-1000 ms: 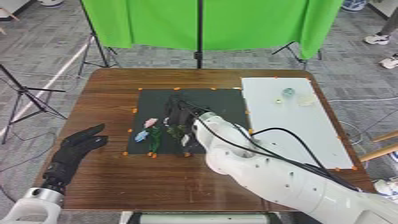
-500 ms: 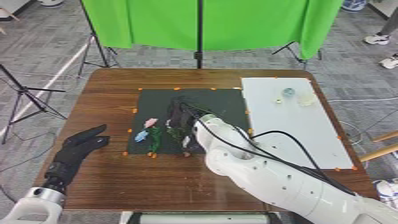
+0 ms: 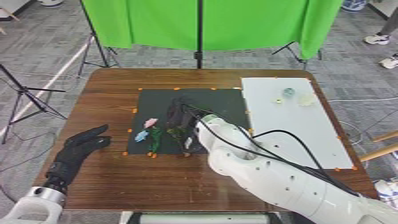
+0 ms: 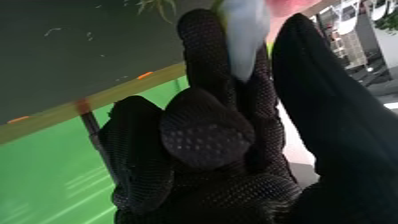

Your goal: Arrange flowers

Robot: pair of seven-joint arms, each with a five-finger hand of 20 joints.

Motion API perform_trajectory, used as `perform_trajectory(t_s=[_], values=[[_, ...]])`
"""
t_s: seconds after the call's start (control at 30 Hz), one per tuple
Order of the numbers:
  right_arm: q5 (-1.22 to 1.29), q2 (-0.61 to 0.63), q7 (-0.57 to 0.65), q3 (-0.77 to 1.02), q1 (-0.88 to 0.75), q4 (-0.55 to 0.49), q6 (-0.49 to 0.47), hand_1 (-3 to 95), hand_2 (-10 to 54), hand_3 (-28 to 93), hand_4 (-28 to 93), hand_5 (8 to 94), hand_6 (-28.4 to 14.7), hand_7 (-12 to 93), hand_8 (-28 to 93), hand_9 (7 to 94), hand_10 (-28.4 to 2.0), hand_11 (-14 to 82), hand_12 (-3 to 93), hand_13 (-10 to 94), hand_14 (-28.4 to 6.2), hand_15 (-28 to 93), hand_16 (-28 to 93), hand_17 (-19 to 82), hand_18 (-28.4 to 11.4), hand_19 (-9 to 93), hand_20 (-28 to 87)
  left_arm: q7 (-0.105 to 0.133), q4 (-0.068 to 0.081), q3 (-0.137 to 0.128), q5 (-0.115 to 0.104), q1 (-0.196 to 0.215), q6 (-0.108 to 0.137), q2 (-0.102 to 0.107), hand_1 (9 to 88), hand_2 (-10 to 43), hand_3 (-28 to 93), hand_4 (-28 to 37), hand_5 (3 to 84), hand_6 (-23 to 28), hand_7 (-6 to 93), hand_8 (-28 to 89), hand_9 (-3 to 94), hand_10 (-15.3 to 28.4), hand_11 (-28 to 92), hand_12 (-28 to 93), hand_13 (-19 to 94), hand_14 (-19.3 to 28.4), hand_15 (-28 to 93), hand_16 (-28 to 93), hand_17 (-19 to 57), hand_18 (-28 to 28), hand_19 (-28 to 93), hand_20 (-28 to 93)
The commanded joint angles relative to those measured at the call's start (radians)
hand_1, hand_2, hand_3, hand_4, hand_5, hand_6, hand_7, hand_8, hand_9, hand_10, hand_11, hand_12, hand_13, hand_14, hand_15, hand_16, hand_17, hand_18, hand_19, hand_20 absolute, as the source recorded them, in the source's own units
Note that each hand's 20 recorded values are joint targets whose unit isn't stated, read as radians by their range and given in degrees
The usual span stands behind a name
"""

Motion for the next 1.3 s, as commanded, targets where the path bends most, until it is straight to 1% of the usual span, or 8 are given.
perform_trajectory(t_s=[0.03,0.4,0.6,0.73,0.87,1.0,1.03,1.3], values=[[-0.033,0.018,0.003,0.013,0.004,-0.030,-0.060,41.0,-9.5,67,-15,63.9,2.9,19,-10,72.2,-13.9,18.7,22.5,87,-1.9,66,33,61,-15.7,93,62,-0.012,0.004,-0.007,0.001,0.011,-0.012,-0.001,34.0,-6.9,63,-11.4,40.8,6.5,7.7,-5,44.6,14.8,18,10,36,18.3,15,-2,4.4,13.8,12,13],[-0.056,0.050,0.006,0.003,0.025,-0.060,-0.092,38.9,-9.5,66,-15,60.5,2.6,17,-11,76.3,-13.7,21.3,23.4,88,-2.5,65,33,60,-16.4,93,61,-0.006,-0.001,-0.014,0.002,0.018,-0.008,-0.006,34.0,-7.0,63,-11.7,40.8,5.9,7.9,-6,44.6,14.8,18,10,36,18.6,16,-1,3.8,14.2,12,13],[-0.015,0.069,0.006,-0.012,0.034,-0.073,-0.048,38.3,-9.5,66,-14,59.0,2.4,16,-11,79.0,-13.2,23.9,24.1,88,-2.8,65,33,61,-16.8,93,61,-0.003,0.003,-0.007,0.004,0.011,-0.009,-0.007,33.9,-7.1,63,-11.6,40.8,5.4,7.9,-6,44.5,14.9,18,10,36,18.5,16,-1,3.7,14.3,12,13],[-0.039,0.091,-0.009,0.051,0.054,-0.097,-0.010,37.9,-9.5,65,-14,58.8,2.1,16,-11,80.1,-13.2,24.7,24.2,88,-2.9,65,33,61,-17.0,93,61,-0.004,-0.003,-0.012,0.004,0.018,-0.004,-0.007,34.0,-7.0,63,-11.6,40.8,5.4,8.0,-6,44.6,14.8,18,10,36,18.6,16,-1,3.7,14.3,12,13],[-0.076,0.156,-0.004,0.122,0.063,-0.130,0.132,37.6,-9.5,66,-14,60.5,1.4,17,-11,80.1,-13.0,25.2,24.4,88,-3.1,65,33,60,-17.0,93,61,-0.003,-0.008,-0.017,0.004,0.028,0.003,-0.012,33.9,-7.0,63,-11.6,40.8,5.4,7.9,-6,44.6,14.8,18,10,36,18.6,16,-1,3.7,14.3,12,13],[-0.144,0.218,0.050,0.180,0.074,-0.106,0.271,36.7,-9.5,66,-14,62.4,1.0,17,-10,78.3,-13.3,25.0,24.8,87,-3.7,65,34,59,-16.9,93,61,-0.004,-0.013,-0.021,0.005,0.036,0.005,-0.017,33.8,-7.0,63,-11.5,40.8,5.3,8.0,-6,44.6,14.8,18,10,36,18.6,15,-1,3.7,14.3,12,13],[-0.164,0.230,0.070,0.197,0.073,-0.095,0.270,36.0,-9.5,66,-14,62.8,0.9,17,-10,76.8,-13.7,24.3,24.6,86,-3.8,65,34,59,-16.9,93,61,-0.003,-0.015,-0.022,0.005,0.039,0.005,-0.017,33.8,-7.0,63,-11.5,40.8,5.3,8.0,-6,44.6,14.8,18,10,36,18.6,15,-1,3.7,14.3,12,13],[-0.196,0.287,0.210,0.322,0.016,0.019,0.012,32.4,-9.5,64,-13,59.8,-1.1,14,-8,69.5,-16.7,18.1,23.7,81,-6.6,65,34,55,-17.7,93,59,0.000,-0.019,-0.026,0.007,0.046,0.012,-0.022,34.0,-7.0,63,-11.5,40.9,5.4,7.9,-6,44.7,14.8,18,10,36,18.6,16,-1,3.7,14.4,12,13]])
